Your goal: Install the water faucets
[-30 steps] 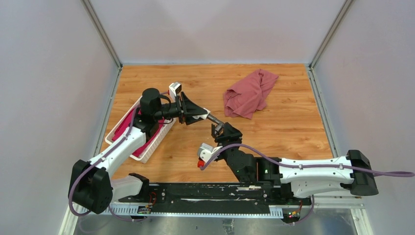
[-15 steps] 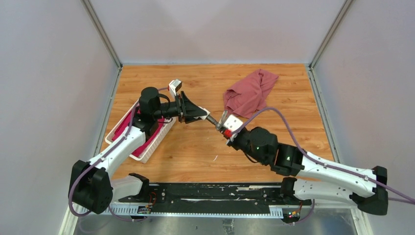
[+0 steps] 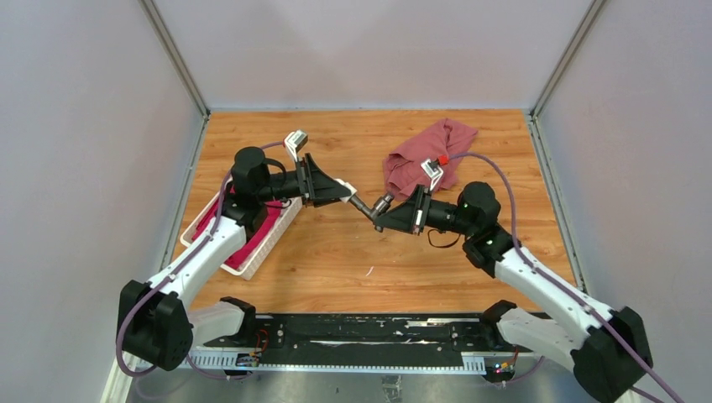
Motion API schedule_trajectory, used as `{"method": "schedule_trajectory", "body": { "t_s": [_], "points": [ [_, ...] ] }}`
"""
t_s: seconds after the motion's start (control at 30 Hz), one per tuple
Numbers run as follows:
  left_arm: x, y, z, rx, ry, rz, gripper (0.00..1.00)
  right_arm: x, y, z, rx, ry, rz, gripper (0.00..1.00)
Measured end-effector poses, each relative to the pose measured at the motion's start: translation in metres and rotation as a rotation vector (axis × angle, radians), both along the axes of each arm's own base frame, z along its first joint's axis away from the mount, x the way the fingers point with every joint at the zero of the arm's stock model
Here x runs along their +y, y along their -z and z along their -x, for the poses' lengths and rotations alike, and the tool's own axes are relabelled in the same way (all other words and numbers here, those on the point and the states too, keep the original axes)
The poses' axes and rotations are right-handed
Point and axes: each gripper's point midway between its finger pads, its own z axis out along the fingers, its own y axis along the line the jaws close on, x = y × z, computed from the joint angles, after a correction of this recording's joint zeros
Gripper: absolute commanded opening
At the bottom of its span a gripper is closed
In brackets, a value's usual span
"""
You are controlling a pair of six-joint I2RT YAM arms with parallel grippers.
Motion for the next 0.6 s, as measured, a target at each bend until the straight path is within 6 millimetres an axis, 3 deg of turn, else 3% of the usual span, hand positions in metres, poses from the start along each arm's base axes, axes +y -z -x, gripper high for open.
{"method": "schedule_trajectory", "body": {
  "t_s": [0.13, 0.3, 0.4, 0.6],
  "points": [
    [0.004, 0.005, -0.006, -0.013, -0.028, -0.014, 0.00, 0.005, 0.005, -0.004, 0.285, -0.081, -0.221, 0.49],
    [0.000, 0.005, 0.011, -0.059, 0.049, -0.018, 0.00, 0.003, 0.004, -0.013, 0.450, -0.087, -0.296, 0.80],
    [-0.001, 0.002, 0.019, -0.066, 0.084, -0.011, 0.00, -0.009, -0.001, -0.003, 0.378, -0.041, -0.227, 0.92],
    [-0.002, 0.001, 0.020, -0.018, 0.083, -0.002, 0.00, -0.054, -0.053, 0.001, -0.072, 0.211, -0.010, 0.93]
  ]
}}
